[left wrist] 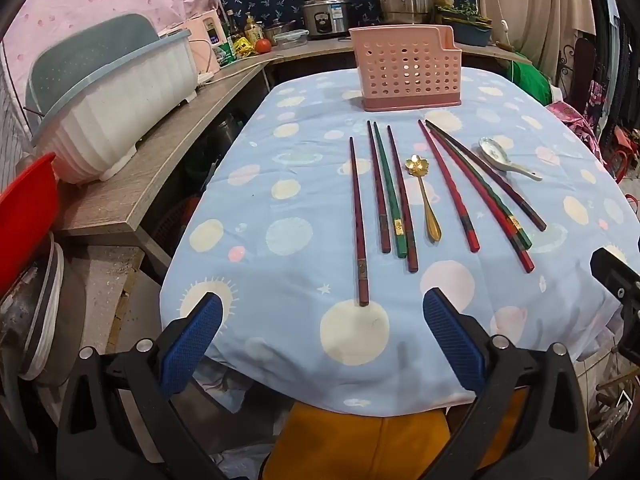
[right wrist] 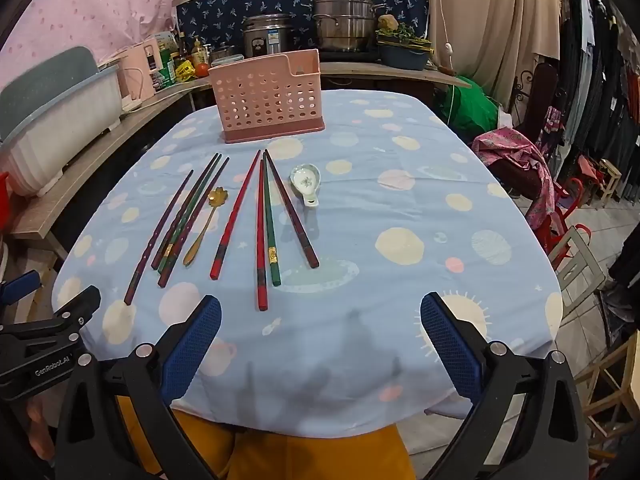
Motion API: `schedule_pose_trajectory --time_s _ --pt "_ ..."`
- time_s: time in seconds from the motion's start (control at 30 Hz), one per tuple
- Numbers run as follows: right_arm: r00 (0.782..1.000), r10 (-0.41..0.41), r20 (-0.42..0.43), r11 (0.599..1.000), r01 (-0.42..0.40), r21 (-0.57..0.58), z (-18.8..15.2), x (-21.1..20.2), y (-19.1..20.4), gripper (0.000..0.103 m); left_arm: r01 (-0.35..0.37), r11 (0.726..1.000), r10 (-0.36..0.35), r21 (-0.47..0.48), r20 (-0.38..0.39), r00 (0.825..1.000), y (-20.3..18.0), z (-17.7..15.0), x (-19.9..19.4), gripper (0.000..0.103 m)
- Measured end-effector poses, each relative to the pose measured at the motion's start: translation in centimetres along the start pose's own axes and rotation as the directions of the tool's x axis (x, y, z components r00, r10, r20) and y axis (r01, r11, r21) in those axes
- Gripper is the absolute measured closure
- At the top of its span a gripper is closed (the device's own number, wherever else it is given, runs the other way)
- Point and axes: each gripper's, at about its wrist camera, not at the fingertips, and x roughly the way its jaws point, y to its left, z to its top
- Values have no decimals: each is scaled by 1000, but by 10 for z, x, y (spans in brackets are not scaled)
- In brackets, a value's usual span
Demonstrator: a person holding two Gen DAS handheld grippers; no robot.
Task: Organize utensils
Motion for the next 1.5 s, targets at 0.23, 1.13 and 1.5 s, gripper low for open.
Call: schedule_pose_trajectory --time_s 0.23,1.13,1.5 --pt "1000 -2 5 1000 2 -2 -1 0 0 7 8 1000 -8 -3 -6 1000 -1 0 1 7" --pt "1000 -2 6 1000 2 -2 -1 0 1 7 12 1000 -12 -6 -10 1000 2 -6 4 7" --pt "1000 -2 5 1000 2 -4 -2 0 1 7 12 1000 -12 -5 -10 1000 2 -5 3 7"
